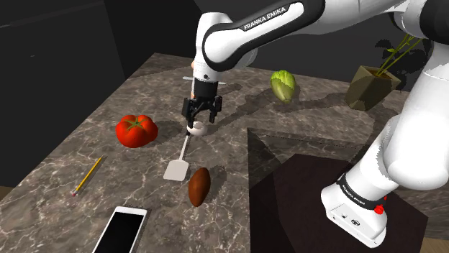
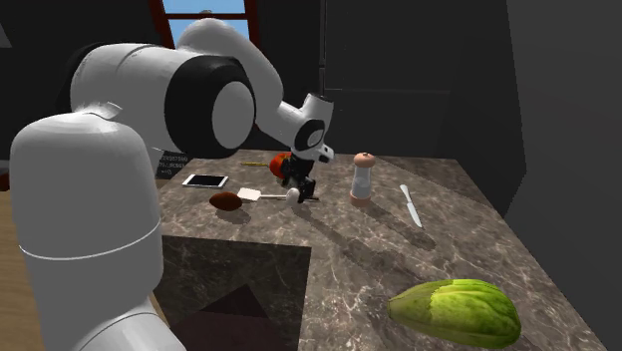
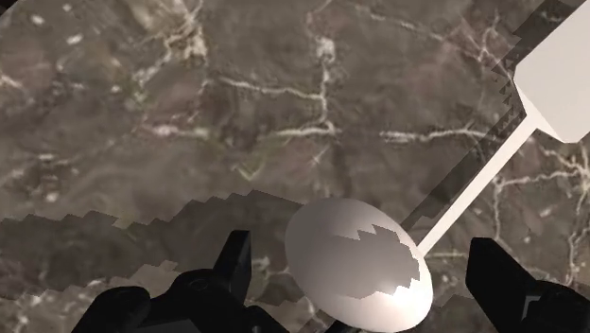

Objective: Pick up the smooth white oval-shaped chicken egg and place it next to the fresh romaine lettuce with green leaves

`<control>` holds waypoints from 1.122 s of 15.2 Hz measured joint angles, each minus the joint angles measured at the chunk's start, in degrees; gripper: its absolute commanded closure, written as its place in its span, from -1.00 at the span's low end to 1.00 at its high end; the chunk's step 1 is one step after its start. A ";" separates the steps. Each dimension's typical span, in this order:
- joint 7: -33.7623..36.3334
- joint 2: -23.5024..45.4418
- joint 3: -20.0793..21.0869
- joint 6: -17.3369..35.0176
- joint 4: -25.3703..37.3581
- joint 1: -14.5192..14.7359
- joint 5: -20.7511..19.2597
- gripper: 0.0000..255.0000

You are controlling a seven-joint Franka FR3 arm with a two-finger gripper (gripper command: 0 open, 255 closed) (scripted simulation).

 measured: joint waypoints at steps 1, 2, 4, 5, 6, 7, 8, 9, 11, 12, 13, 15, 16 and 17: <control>0.08 0.52 0.08 0.68 -0.12 0.17 -0.01 -1.00; 0.02 0.92 0.11 1.32 -0.36 0.25 0.00 -1.00; 0.17 1.94 0.22 2.63 -0.59 0.57 -0.05 -1.00; 0.10 2.04 0.26 3.17 -1.02 0.62 0.01 -1.00; 0.12 2.33 0.28 3.47 -1.02 0.69 -0.02 -1.00; 0.09 2.42 0.28 3.62 -1.09 0.70 -0.01 -1.00; 0.08 2.46 0.28 3.71 -1.12 0.70 -0.01 -1.00; 0.08 2.48 0.28 3.74 -1.13 0.70 -0.01 -1.00; 0.07 2.49 0.28 3.77 -1.15 0.70 -0.01 -1.00; 0.07 2.49 0.28 3.77 -1.15 0.70 -0.01 1.00; 0.07 2.49 0.28 3.77 -1.15 0.70 -0.01 1.00; 0.07 2.49 0.28 3.77 -1.15 0.70 -0.01 1.00; 0.07 2.50 0.28 3.77 -1.15 0.70 -0.01 1.00; 0.07 2.50 0.28 3.77 -1.15 0.70 -0.01 1.00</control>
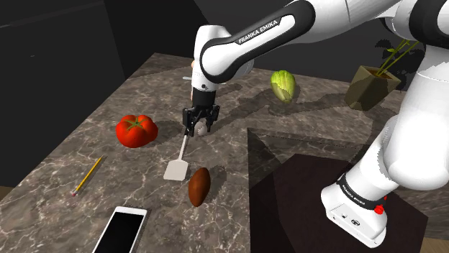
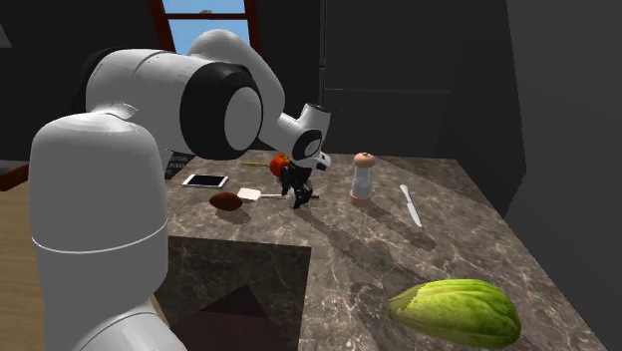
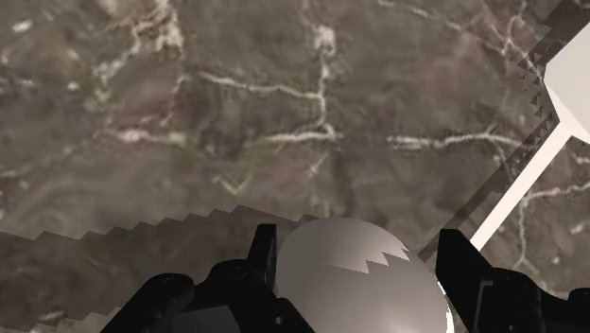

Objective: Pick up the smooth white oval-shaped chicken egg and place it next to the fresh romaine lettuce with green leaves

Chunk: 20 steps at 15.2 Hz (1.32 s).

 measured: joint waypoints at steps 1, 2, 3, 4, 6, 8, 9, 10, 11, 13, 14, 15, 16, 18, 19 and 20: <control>0.00 0.00 0.00 0.00 0.00 0.00 0.00 1.00; 0.00 0.00 0.00 0.00 0.00 0.00 0.00 1.00; 0.00 0.00 0.00 0.00 0.00 0.00 0.00 1.00; 0.00 0.00 0.00 0.00 0.00 0.00 0.00 1.00; 0.07 -0.14 0.00 -0.28 0.14 -0.01 -0.01 1.00; 0.29 -0.93 0.02 -1.39 0.51 -0.07 0.00 1.00; 0.40 -1.39 0.02 -2.08 0.75 -0.12 0.02 1.00; 0.46 -1.86 0.03 -2.66 0.87 -0.18 0.05 1.00; 0.65 -2.03 0.03 -3.29 1.35 -0.18 -0.01 1.00; 0.87 -2.82 0.02 -4.57 1.87 -0.27 0.00 1.00; 0.98 -3.33 0.03 -5.30 2.11 -0.32 0.02 1.00; 1.22 -3.49 0.04 -5.98 2.68 -0.29 -0.04 1.00; 1.36 -3.75 0.04 -6.65 3.09 -0.32 -0.07 1.00; 1.50 -4.42 0.00 -7.88 3.66 -0.44 -0.06 1.00; 1.56 -4.91 -0.02 -8.58 3.87 -0.52 -0.03 1.00; 1.74 -5.38 -0.01 -9.44 4.29 -0.55 -0.02 1.00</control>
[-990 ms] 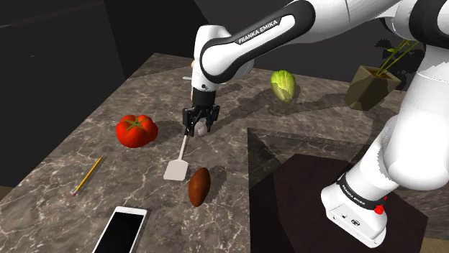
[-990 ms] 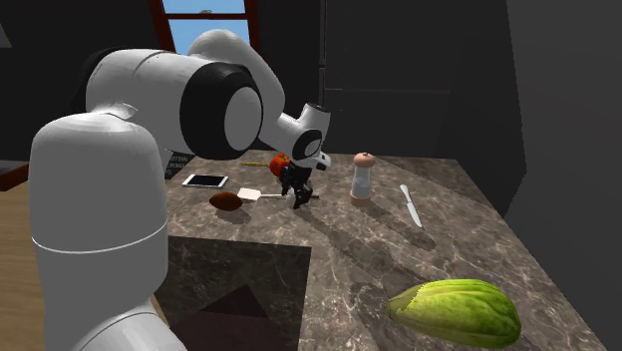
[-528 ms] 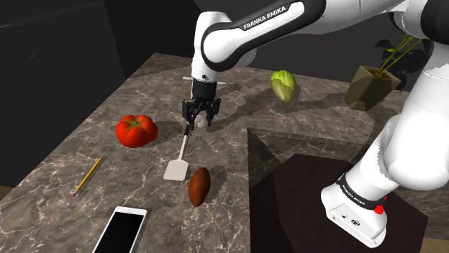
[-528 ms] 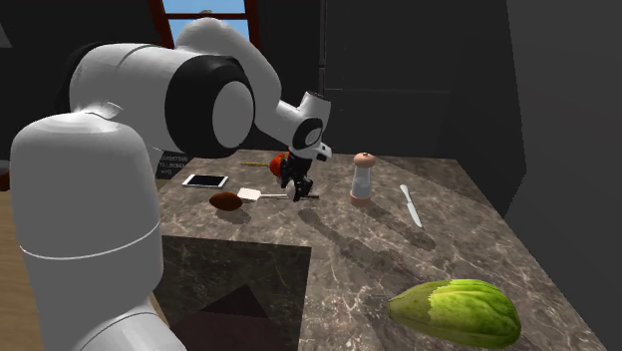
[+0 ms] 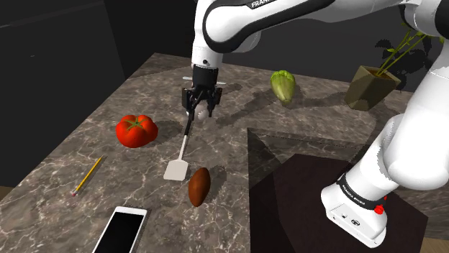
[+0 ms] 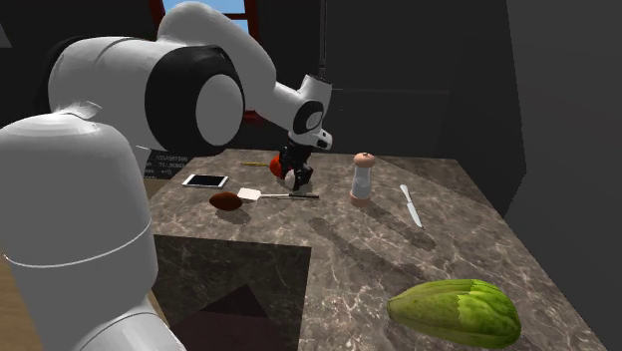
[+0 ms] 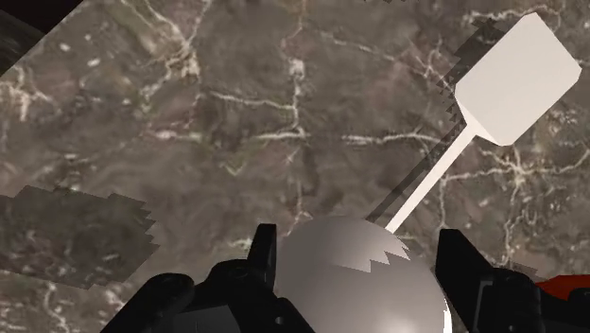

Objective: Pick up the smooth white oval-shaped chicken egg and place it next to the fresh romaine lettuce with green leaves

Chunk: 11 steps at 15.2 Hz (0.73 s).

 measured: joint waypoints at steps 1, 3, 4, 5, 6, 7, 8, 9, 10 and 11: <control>0.18 -0.33 0.02 -0.62 0.33 0.01 0.01 1.00; 0.50 -0.83 0.03 -1.98 1.22 -0.03 -0.02 1.00; 0.71 -1.13 0.06 -2.64 1.61 -0.01 -0.02 1.00; 0.87 -1.42 0.06 -3.38 2.09 -0.03 -0.03 1.00; 0.91 -1.65 0.03 -3.89 2.36 -0.09 -0.03 1.00; 1.03 -1.81 0.00 -4.59 2.92 -0.13 -0.07 1.00; 1.17 -2.00 -0.01 -5.33 3.49 -0.17 -0.09 1.00; 1.33 -2.18 -0.03 -6.12 4.10 -0.20 -0.12 1.00; 1.49 -2.36 -0.03 -6.74 4.57 -0.21 -0.15 1.00; 1.63 -2.74 -0.02 -7.46 4.93 -0.23 -0.12 1.00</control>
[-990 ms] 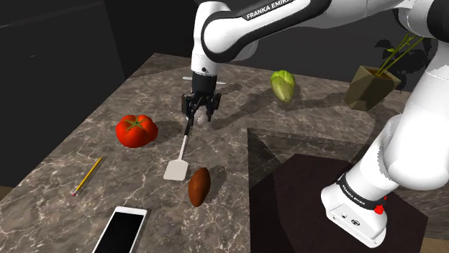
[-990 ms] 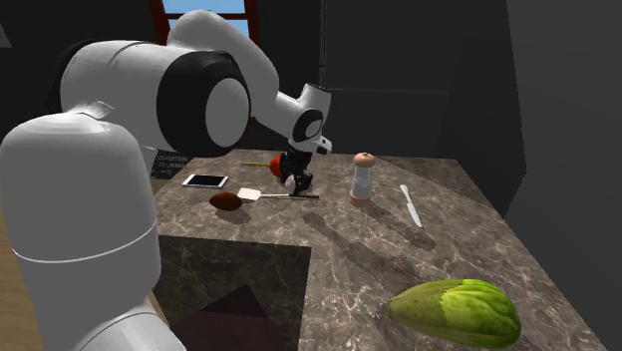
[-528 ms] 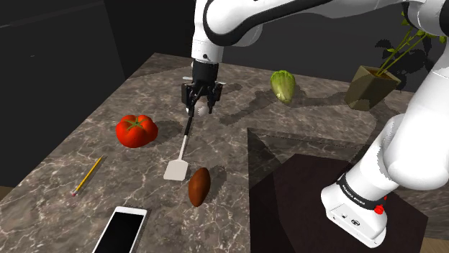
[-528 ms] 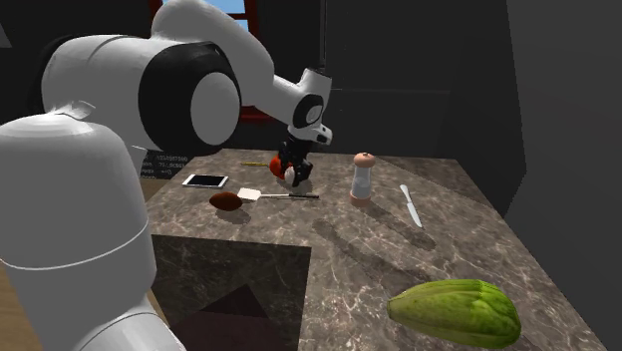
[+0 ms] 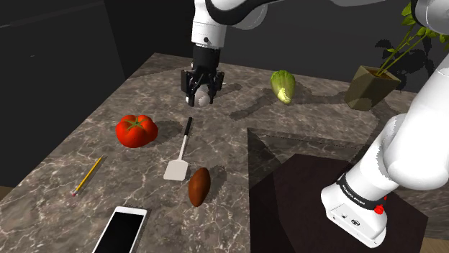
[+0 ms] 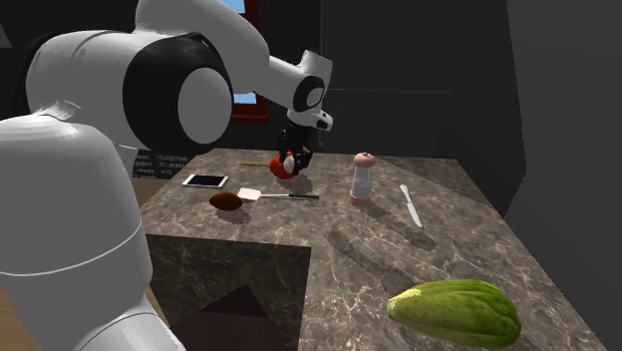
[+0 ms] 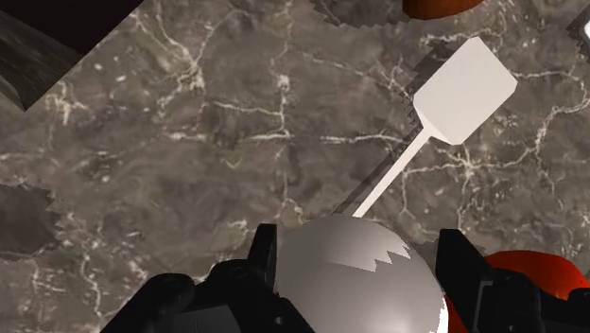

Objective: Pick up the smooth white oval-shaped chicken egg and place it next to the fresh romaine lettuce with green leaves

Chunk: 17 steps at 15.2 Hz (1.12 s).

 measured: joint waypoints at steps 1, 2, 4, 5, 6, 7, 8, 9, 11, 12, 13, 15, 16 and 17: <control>0.19 -0.06 0.01 -0.70 0.68 0.01 -0.05 1.00; 0.33 -0.15 -0.02 -1.47 1.37 -0.03 -0.08 1.00; 0.69 -0.43 -0.01 -2.94 2.60 -0.05 -0.13 1.00; 0.84 -0.61 -0.03 -3.70 3.19 -0.08 -0.14 1.00; 0.87 -0.76 -0.08 -4.35 3.69 -0.16 -0.15 1.00; 1.09 -0.80 -0.07 -5.06 4.39 -0.15 -0.19 1.00; 1.23 -0.92 -0.06 -5.58 4.81 -0.15 -0.20 1.00; 0.73 -1.61 -0.29 -6.02 4.41 -0.49 -0.06 1.00; -1.41 -3.60 -1.21 -6.46 2.35 -1.72 0.31 1.00; -2.54 -4.06 -1.74 -6.74 1.89 -2.34 0.35 1.00; -3.95 -4.97 -2.42 -7.18 1.03 -3.14 0.45 1.00; -6.21 -5.81 -3.53 -7.82 0.25 -4.37 0.42 1.00; -7.90 -6.94 -4.32 -7.75 -1.39 -5.23 0.47 1.00; -9.33 -7.39 -5.06 -8.19 -1.75 -5.99 0.37 1.00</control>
